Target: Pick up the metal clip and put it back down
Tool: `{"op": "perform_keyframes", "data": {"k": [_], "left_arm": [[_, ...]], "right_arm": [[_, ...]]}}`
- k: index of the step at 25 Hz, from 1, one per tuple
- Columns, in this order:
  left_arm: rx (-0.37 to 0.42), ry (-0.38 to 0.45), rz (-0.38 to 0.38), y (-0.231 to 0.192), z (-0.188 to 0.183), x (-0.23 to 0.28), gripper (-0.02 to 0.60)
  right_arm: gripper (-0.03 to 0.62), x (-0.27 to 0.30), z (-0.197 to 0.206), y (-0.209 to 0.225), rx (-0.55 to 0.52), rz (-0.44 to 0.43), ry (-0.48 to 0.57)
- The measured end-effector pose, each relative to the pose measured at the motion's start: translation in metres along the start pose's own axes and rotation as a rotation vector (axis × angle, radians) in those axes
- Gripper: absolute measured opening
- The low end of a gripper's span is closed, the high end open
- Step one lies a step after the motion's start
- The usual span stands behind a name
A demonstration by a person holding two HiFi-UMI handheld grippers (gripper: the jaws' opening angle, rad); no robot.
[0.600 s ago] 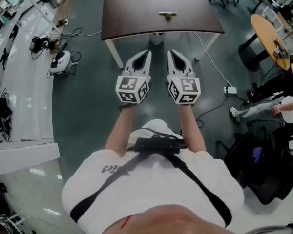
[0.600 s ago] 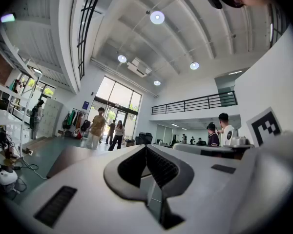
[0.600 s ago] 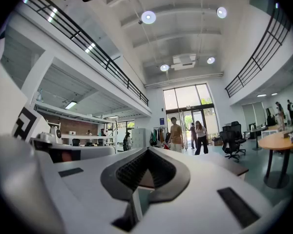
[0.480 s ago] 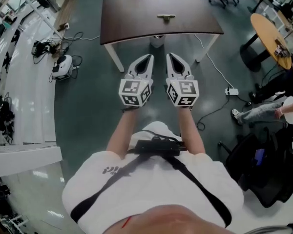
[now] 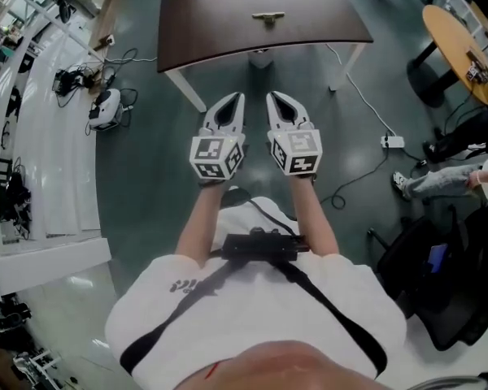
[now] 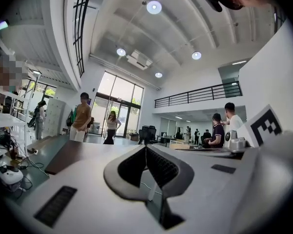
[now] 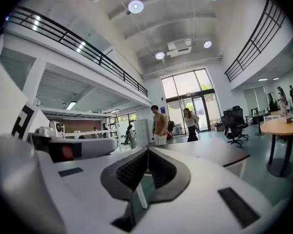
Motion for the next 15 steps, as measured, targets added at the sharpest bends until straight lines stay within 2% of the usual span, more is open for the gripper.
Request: {"op": "perform_keyframes", "data": {"k": [3,7,15], "left_arm": [[0.01,-0.009,-0.012,-0.007,0.008,0.011,0.014],[0.074,-0.03,-0.036,-0.027,0.025,0.031,0.014],[0.066,0.009,0.066,-0.071,0.035,0.153,0.014]], "right_arm": [[0.006,0.013,0.007,0.006,0.004,-0.008,-0.001],[0.006,0.034,0.019,0.017,-0.007,0.013,0.016],[0.006,0.132,0.023,0.076,-0.057,0.063,-0.013]]}}
Point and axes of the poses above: the fingertips, and each gripper's own axes: x forward along the fingers, y to its right, z out of its underside, the point moved 3 cm from there along -x, backward along the fingers, and after that the axes turned 12 degrees about y, right-handed, at the moved point
